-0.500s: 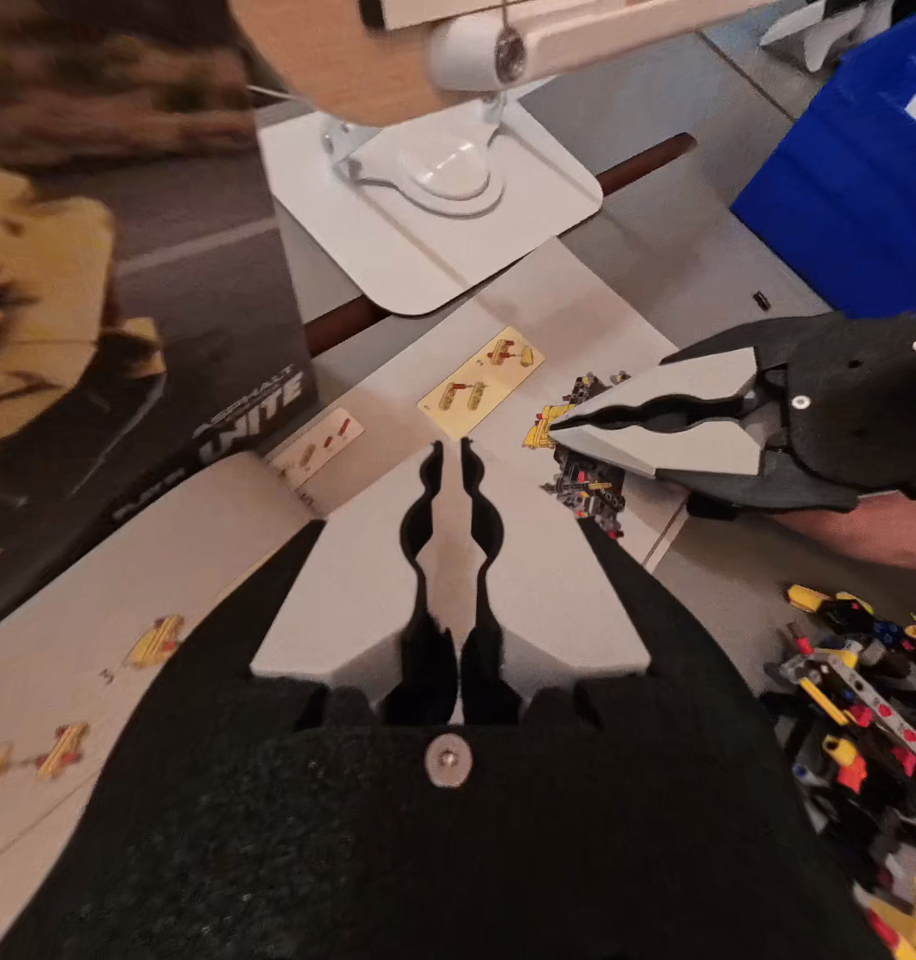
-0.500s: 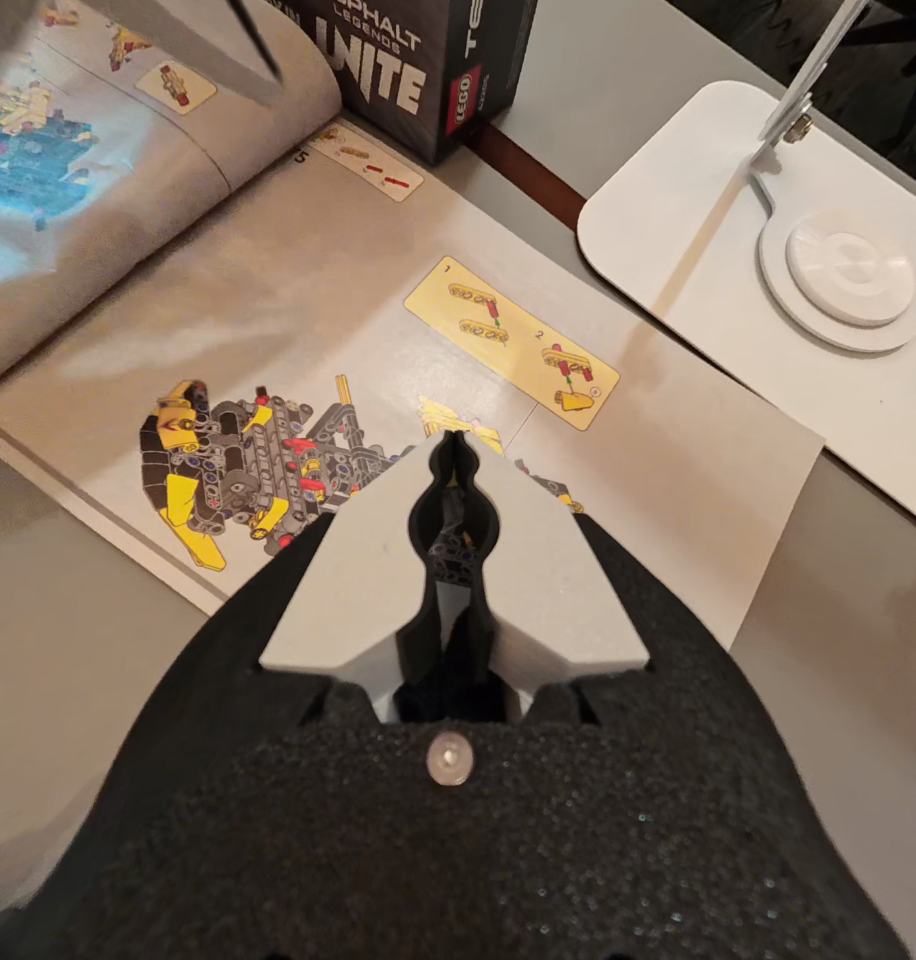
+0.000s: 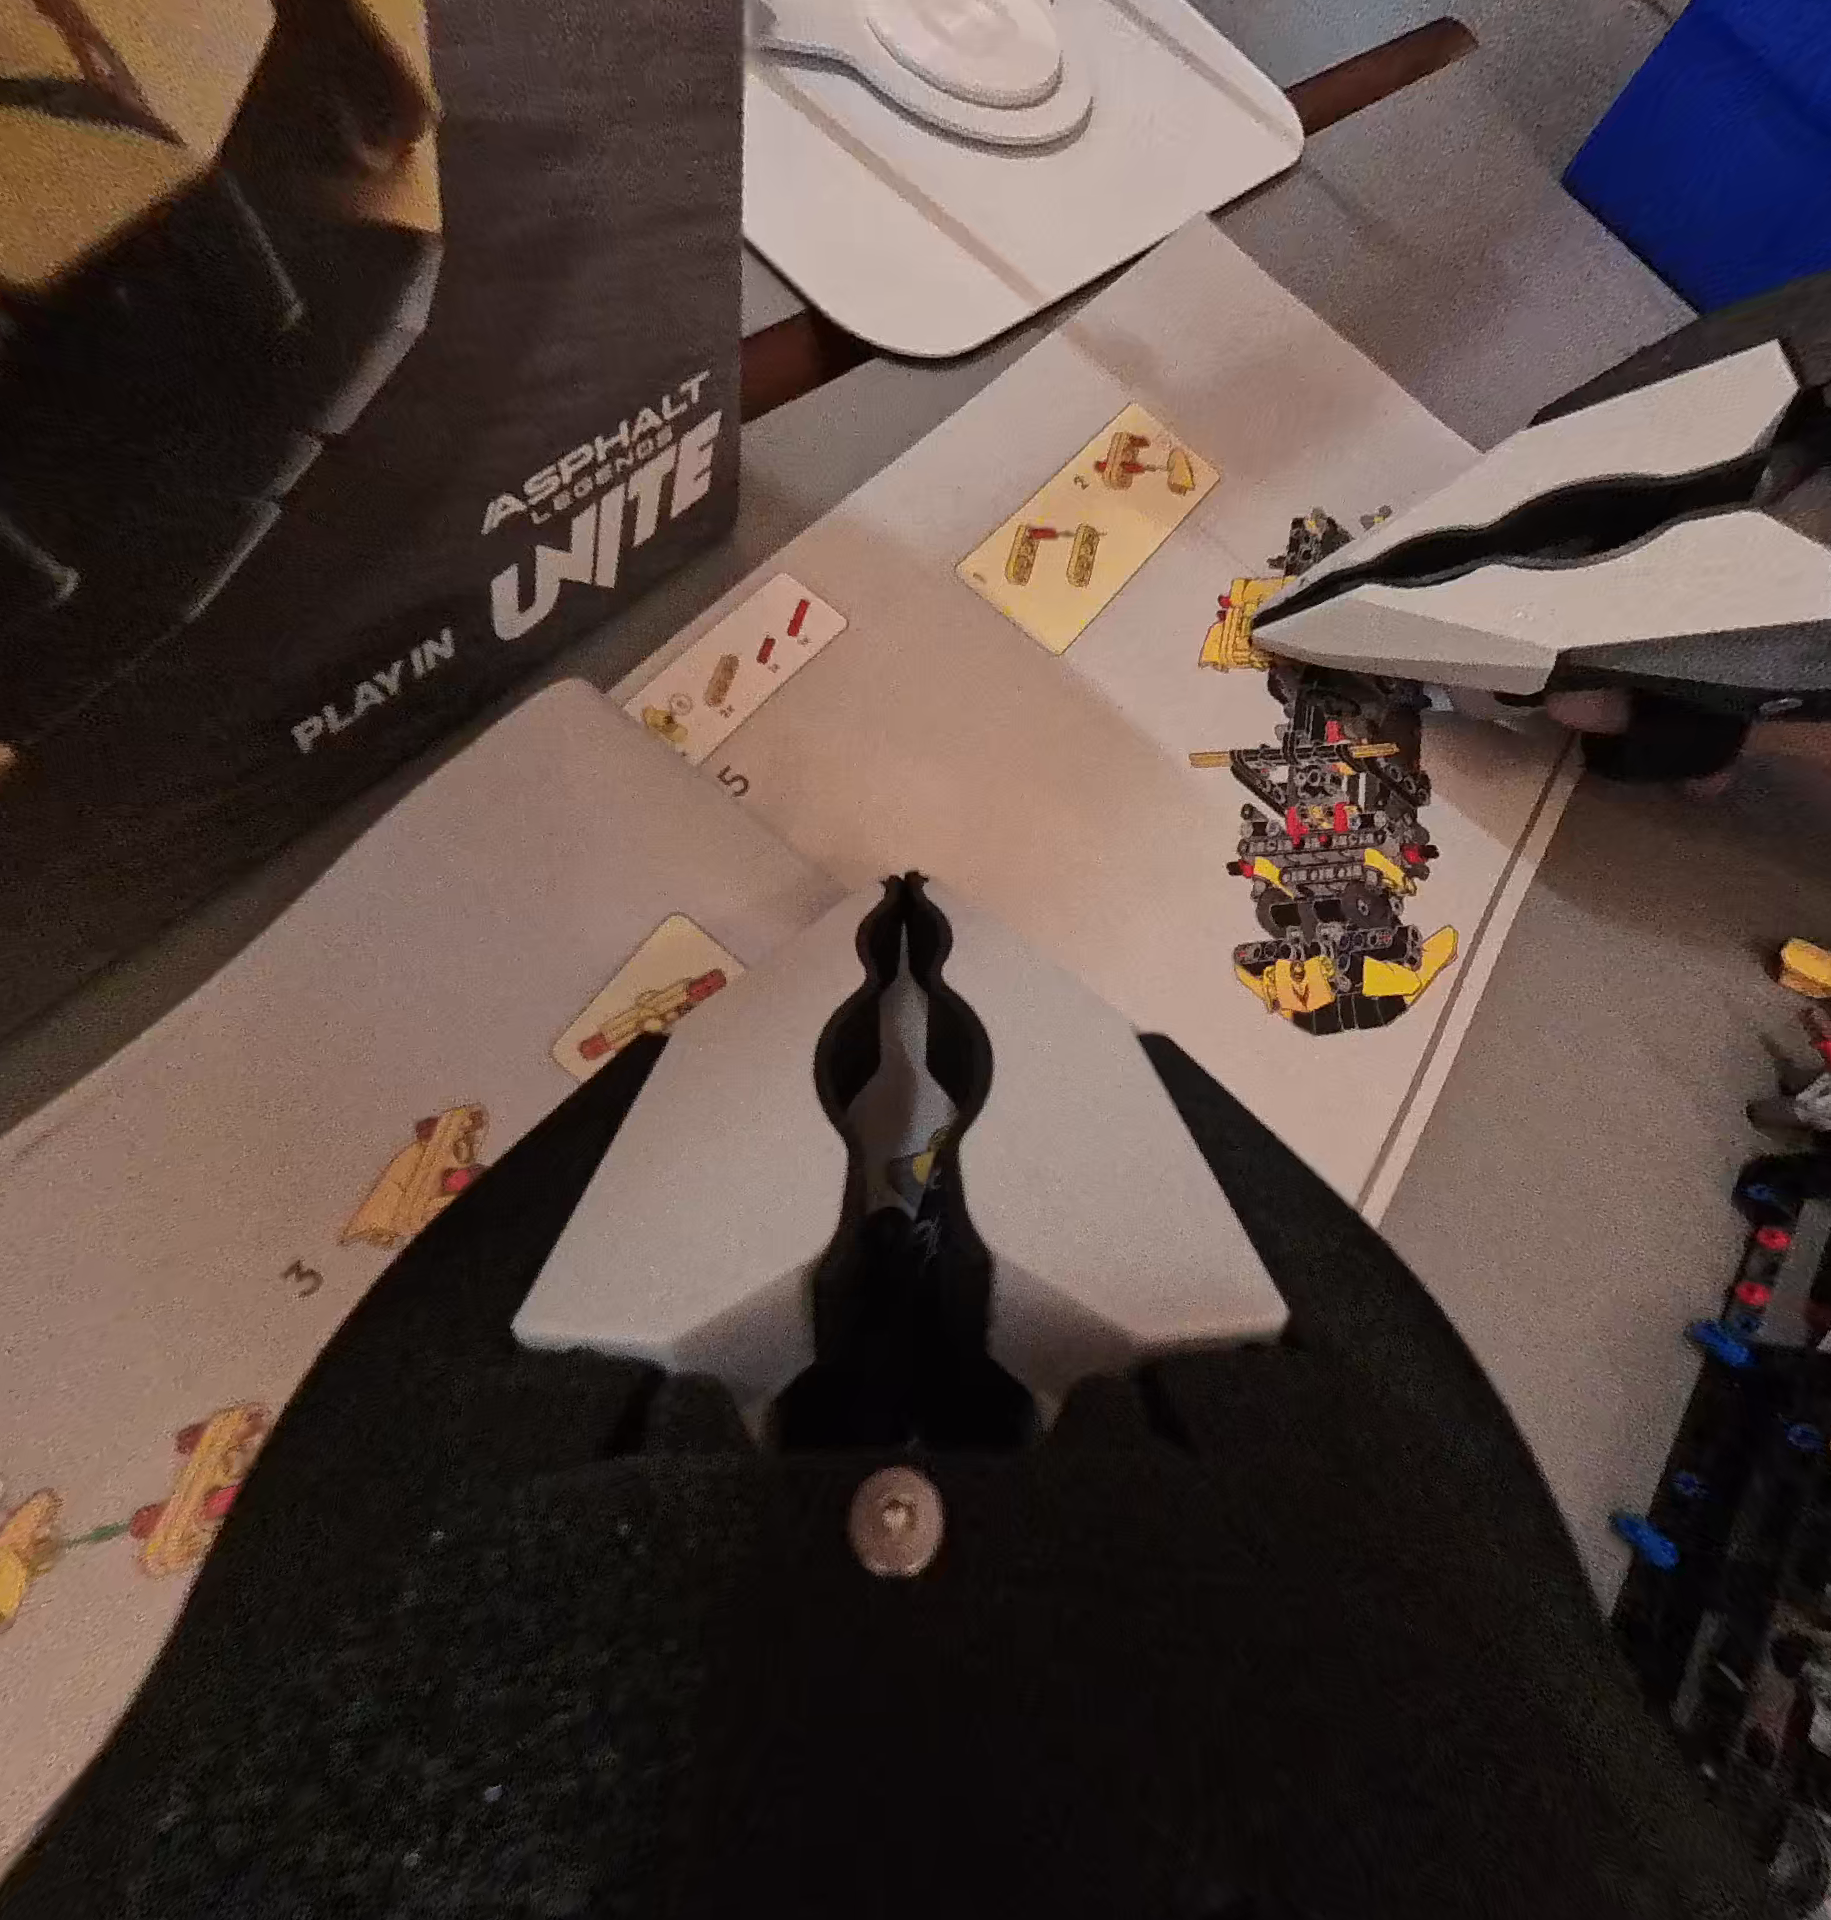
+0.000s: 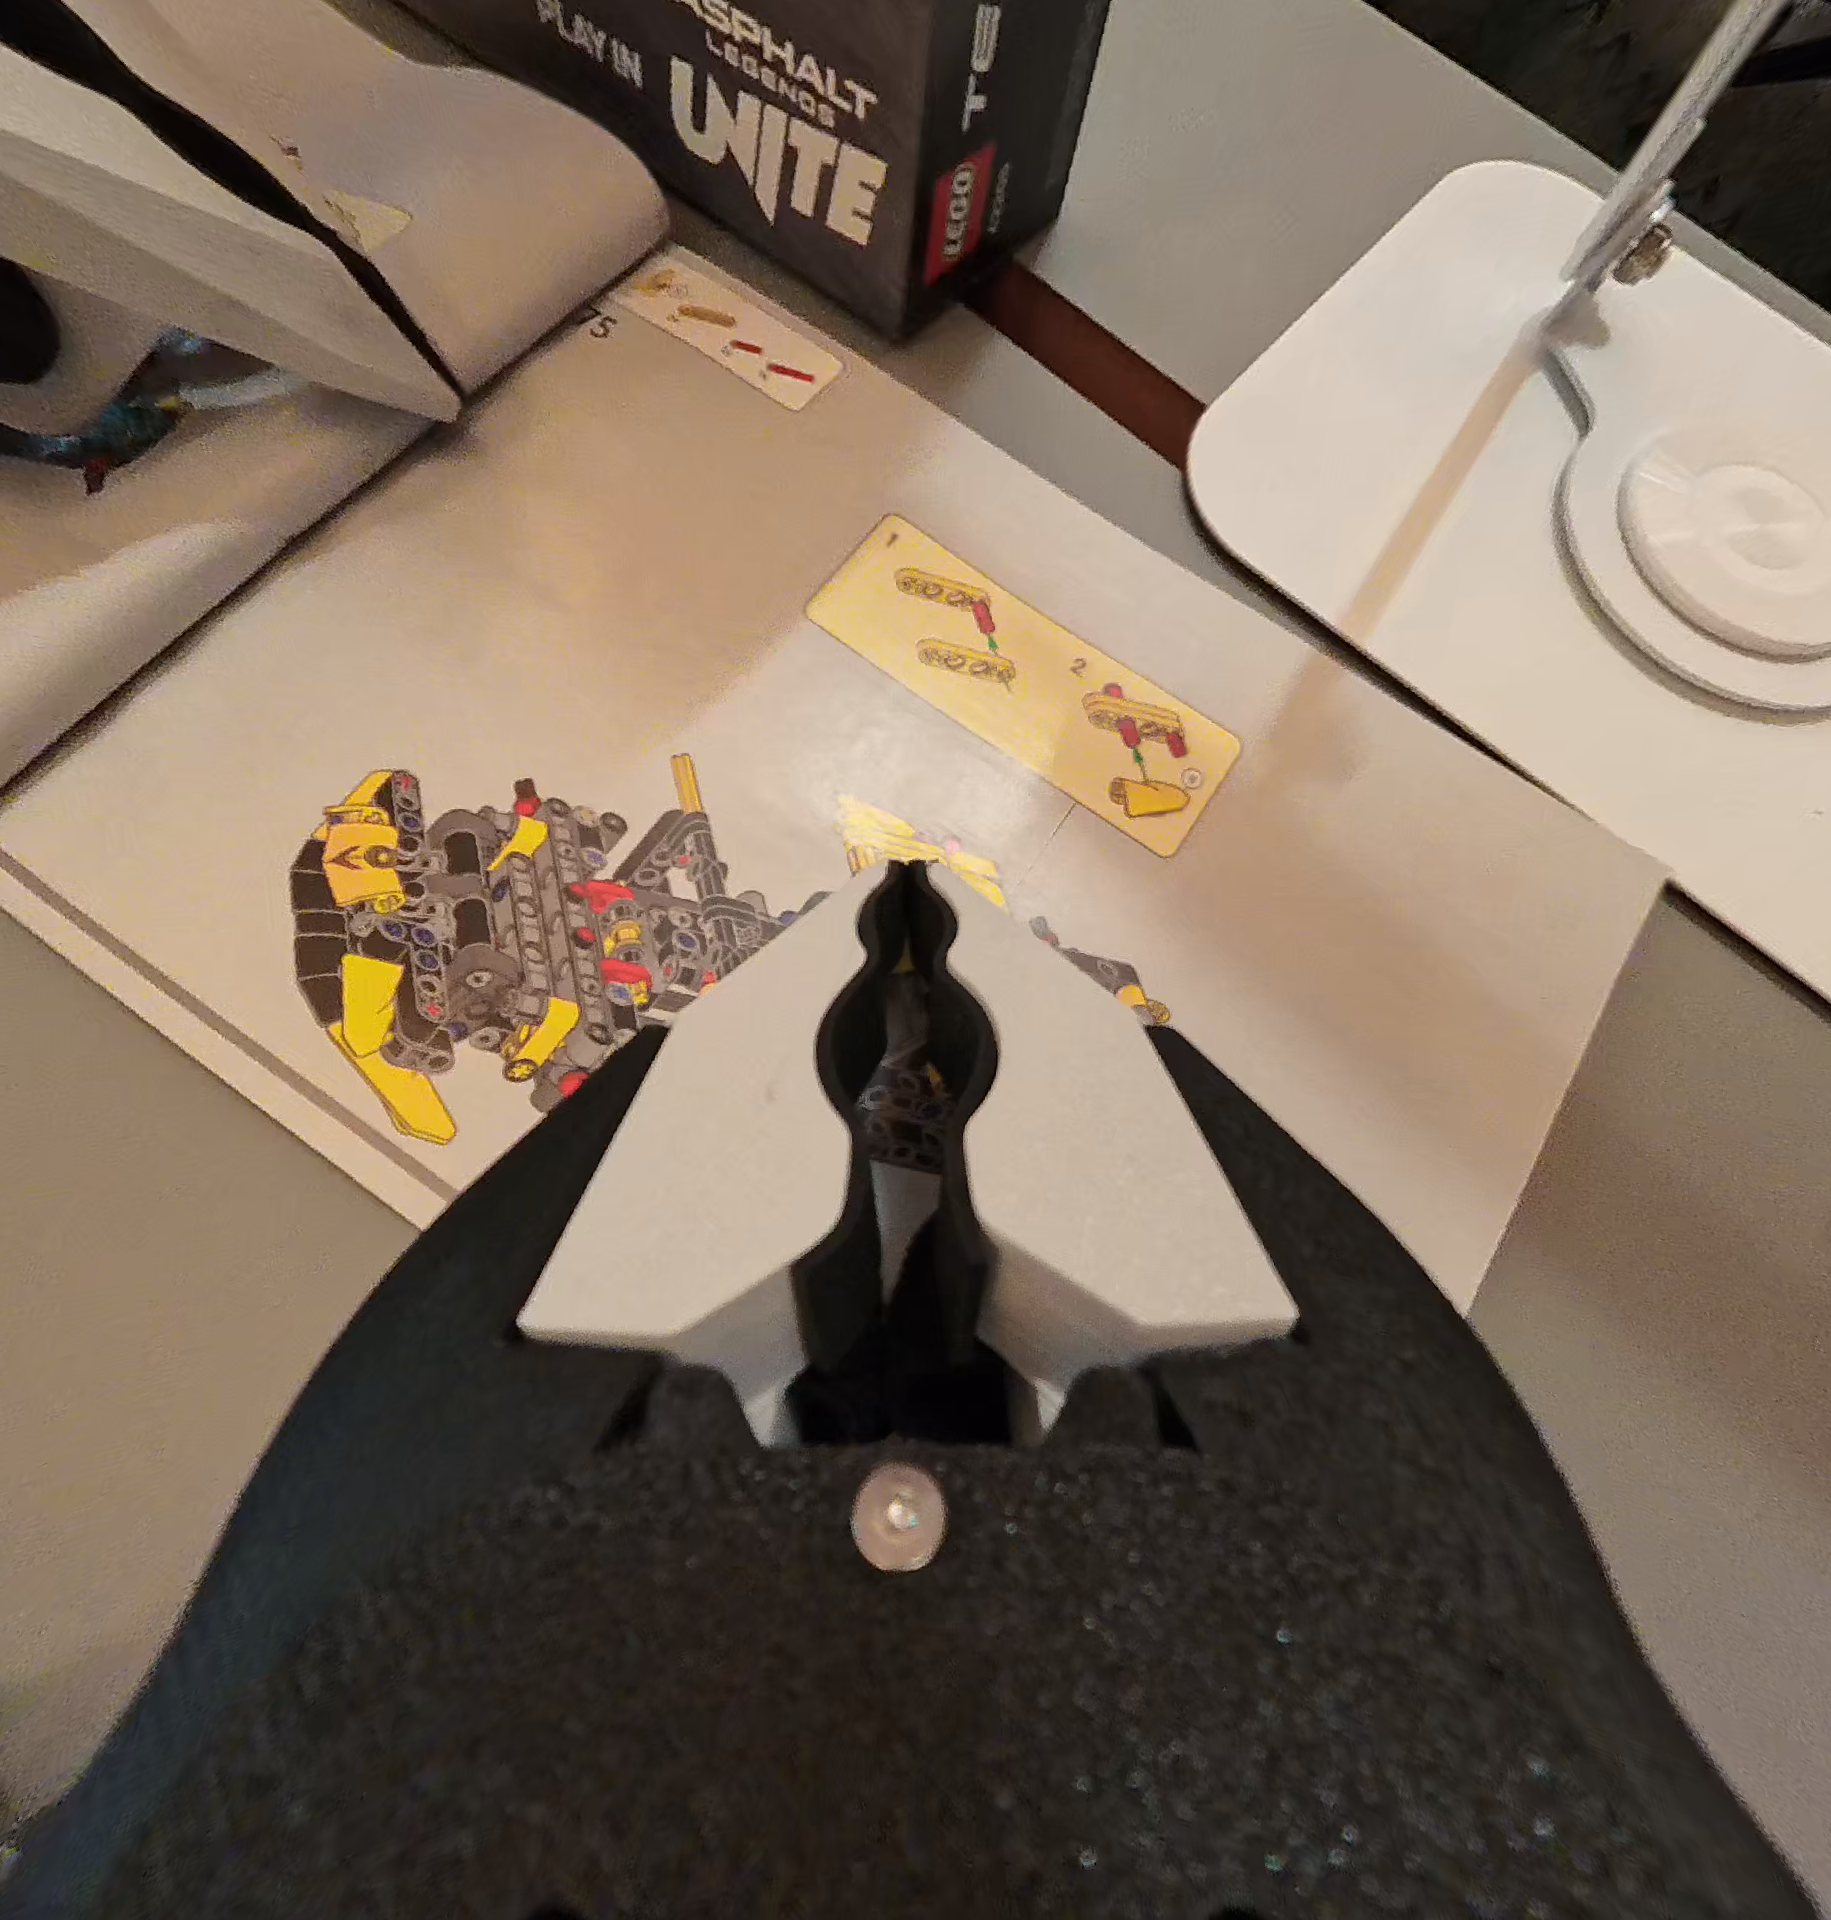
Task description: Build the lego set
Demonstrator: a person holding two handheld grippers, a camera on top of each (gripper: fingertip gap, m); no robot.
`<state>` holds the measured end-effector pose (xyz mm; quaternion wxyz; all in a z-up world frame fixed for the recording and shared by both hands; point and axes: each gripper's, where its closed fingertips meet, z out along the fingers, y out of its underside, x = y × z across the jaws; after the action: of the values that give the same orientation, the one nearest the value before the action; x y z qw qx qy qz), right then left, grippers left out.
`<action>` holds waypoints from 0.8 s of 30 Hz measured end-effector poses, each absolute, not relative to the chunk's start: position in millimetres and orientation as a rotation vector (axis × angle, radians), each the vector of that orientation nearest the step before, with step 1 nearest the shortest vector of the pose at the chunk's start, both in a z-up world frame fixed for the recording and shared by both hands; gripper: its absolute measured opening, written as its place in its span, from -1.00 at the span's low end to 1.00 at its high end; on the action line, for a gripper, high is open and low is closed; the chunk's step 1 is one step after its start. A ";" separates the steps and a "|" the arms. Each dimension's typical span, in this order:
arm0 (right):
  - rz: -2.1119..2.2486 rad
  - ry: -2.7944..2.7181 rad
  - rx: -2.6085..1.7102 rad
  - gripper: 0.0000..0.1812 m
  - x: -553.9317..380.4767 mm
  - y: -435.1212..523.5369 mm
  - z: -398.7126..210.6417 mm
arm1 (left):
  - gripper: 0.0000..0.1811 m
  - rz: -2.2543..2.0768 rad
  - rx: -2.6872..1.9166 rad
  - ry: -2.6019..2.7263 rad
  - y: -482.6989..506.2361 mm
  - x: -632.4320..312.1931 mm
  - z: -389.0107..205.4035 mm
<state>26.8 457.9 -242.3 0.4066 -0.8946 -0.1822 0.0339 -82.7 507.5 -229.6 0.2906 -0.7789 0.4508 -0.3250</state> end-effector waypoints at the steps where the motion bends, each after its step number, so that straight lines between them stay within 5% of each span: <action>1: 0.080 -0.466 -2.255 -1.00 24.7 458.0 -242.4 | -1.00 -0.874 -2.073 1.206 507.2 -86.1 -229.2; 10: 0.061 -0.450 -2.264 -1.00 23.5 457.7 -242.5 | -1.00 -0.551 -2.176 1.075 548.4 -200.8 -237.4; 19: 0.043 -0.424 -2.335 -1.00 24.3 448.8 -240.6 | -0.79 -0.711 -2.048 0.288 561.2 -328.7 -156.6; 24: 0.232 -0.396 -2.117 -1.00 -0.8 428.2 -167.0 | -0.76 -0.704 -2.007 0.340 559.6 -323.9 -157.1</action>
<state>-0.8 428.2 -167.0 0.4686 -0.8634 -0.1615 0.0948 -323.9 559.6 -157.1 0.4739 -0.8206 0.1389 -0.2878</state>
